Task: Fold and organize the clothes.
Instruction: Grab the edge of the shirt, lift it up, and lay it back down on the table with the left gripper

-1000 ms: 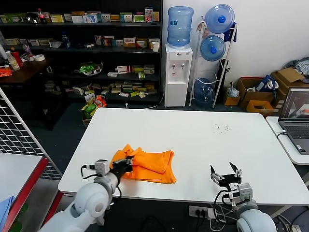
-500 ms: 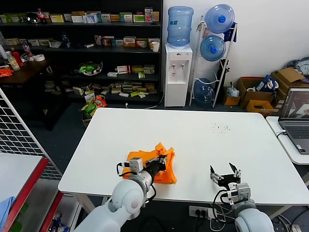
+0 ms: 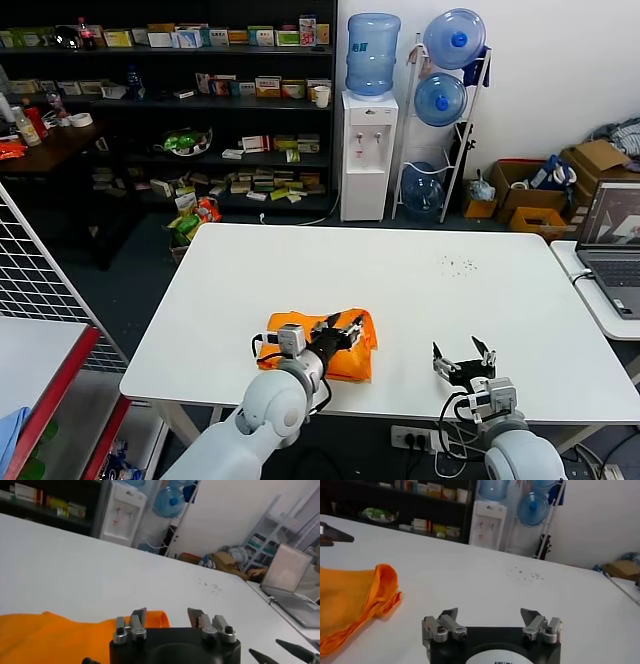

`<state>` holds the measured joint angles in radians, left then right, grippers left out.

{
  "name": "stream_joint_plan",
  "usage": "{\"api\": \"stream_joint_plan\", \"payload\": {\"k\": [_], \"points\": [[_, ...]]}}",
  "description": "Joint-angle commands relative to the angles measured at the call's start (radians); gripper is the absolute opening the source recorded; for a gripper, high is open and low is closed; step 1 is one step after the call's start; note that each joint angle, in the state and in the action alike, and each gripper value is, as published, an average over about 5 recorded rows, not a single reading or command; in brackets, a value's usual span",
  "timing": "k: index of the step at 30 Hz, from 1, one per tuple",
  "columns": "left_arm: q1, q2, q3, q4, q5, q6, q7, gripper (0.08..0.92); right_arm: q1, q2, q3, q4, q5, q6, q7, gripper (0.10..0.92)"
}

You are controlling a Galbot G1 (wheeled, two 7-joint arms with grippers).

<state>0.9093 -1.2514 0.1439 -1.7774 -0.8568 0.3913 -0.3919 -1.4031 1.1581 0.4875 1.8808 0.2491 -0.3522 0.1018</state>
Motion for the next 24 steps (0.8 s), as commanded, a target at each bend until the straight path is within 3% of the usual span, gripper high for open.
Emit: {"api": "stream_joint_plan", "payload": {"k": [1, 5, 8, 18, 24], "points": [[0.05, 0.26, -0.099, -0.05, 0.029, 0.008, 0.087, 0.691, 0.001, -0.002, -0.003, -0.004, 0.001, 0.005, -0.002, 0.823], [0.058, 0.331, -0.131, -0.032, 0.016, 0.054, 0.137, 0.789, 0.0, -0.001, -0.008, -0.009, -0.001, 0.009, -0.005, 0.823], [0.049, 0.352, -0.154, 0.009, -0.02, 0.093, 0.199, 0.818, -0.001, -0.002, -0.009, -0.01, -0.002, 0.012, -0.006, 0.823], [-0.016, 0.305, -0.169, 0.215, -0.077, 0.173, 0.342, 0.823, -0.016, -0.005, -0.001, 0.004, -0.004, 0.012, -0.007, 0.823], [-0.027, 0.289, -0.165, 0.262, -0.074, 0.197, 0.377, 0.823, -0.026, -0.006, 0.008, 0.006, -0.003, 0.017, -0.008, 0.823]]}}
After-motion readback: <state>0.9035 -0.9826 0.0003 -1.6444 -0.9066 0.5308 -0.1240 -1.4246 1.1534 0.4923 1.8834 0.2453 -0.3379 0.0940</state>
